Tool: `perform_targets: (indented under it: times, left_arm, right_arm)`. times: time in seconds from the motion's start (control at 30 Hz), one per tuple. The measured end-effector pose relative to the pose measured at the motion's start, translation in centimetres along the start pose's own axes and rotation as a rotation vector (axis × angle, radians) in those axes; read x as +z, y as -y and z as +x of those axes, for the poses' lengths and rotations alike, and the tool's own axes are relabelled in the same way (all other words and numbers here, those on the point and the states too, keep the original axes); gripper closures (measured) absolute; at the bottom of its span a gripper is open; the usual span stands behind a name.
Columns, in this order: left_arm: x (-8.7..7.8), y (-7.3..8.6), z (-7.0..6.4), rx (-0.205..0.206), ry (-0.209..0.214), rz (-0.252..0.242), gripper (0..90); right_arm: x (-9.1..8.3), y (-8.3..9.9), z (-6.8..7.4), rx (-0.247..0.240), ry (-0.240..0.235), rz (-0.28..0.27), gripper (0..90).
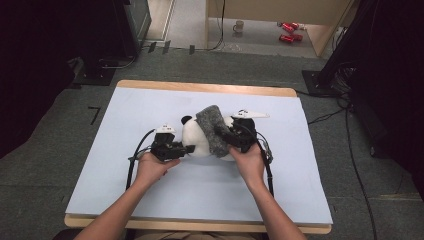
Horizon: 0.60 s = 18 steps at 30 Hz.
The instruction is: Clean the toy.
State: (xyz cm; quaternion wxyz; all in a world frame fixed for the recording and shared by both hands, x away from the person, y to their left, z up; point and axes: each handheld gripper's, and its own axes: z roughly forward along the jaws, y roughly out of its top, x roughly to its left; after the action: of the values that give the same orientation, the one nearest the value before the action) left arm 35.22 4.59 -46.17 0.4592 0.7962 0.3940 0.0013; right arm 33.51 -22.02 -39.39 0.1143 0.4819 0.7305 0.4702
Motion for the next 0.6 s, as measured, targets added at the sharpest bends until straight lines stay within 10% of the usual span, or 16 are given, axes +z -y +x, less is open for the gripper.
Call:
perform_targets:
  times: [0.6]
  left_arm:
    - [0.2,-0.9,0.9,-0.017,0.026,0.012,65.3]
  right_arm:
    - [-4.0,-0.1,-4.4,0.107,0.079,-0.072,77.3]
